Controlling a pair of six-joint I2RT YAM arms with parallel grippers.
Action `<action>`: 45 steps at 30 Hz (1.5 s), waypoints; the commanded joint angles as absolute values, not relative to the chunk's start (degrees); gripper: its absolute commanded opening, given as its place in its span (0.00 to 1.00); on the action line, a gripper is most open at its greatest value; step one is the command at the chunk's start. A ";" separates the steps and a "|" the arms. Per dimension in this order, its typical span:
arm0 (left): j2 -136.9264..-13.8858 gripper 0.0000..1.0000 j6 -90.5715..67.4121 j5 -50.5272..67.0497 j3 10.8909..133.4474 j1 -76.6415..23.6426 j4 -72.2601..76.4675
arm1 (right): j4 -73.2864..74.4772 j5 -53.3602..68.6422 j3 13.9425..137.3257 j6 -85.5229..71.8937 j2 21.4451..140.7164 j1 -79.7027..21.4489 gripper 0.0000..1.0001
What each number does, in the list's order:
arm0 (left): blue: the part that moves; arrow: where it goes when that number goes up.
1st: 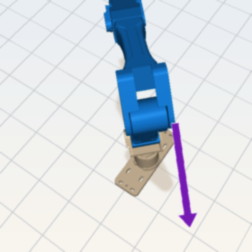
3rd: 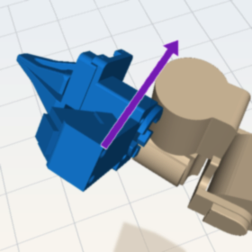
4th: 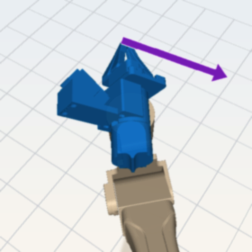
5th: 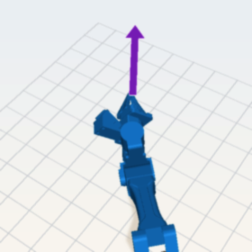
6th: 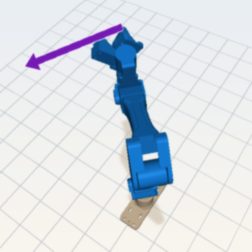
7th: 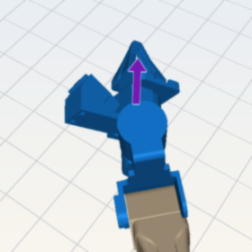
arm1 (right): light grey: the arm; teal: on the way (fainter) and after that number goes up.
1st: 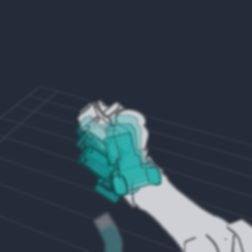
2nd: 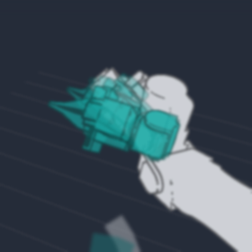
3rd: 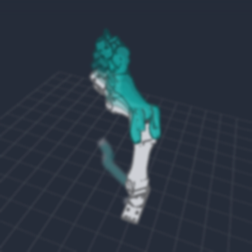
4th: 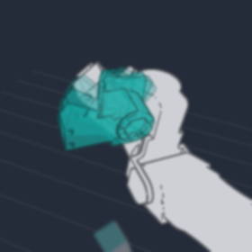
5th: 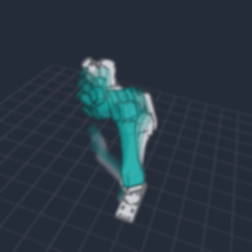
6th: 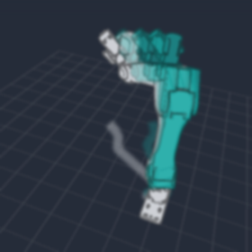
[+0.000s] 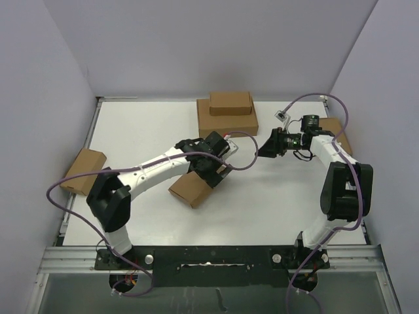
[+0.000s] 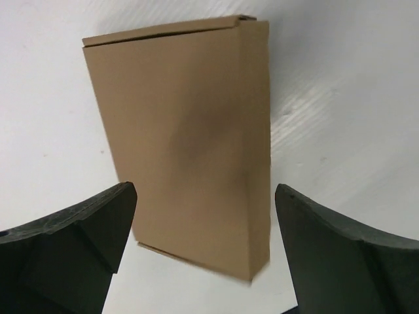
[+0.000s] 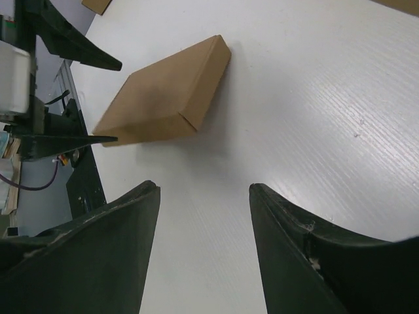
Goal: Fold the paper box
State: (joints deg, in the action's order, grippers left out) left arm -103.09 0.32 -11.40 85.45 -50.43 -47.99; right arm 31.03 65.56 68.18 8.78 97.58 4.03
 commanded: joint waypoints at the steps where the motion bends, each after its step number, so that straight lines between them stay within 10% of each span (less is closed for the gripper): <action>1: -90.09 0.88 -4.83 -0.13 81.97 -49.99 -36.99 | 28.55 67.45 66.38 10.91 93.66 3.23 0.57; 10: -73.71 0.88 -17.28 15.63 56.10 -36.06 -13.74 | 33.03 70.75 57.26 44.72 85.60 -6.13 0.50; 20: -72.10 0.84 -31.71 25.22 32.86 -15.92 11.12 | 29.32 48.29 50.80 64.50 83.59 -27.31 0.06; 45: -99.84 0.55 -32.92 42.03 38.72 -21.60 19.36 | 5.10 15.45 52.30 52.60 99.05 -44.78 0.05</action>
State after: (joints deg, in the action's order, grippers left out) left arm -97.49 -32.23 36.49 37.74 -15.75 18.92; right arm 11.62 18.44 51.44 55.07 97.32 -44.58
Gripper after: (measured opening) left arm 0.551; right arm 0.045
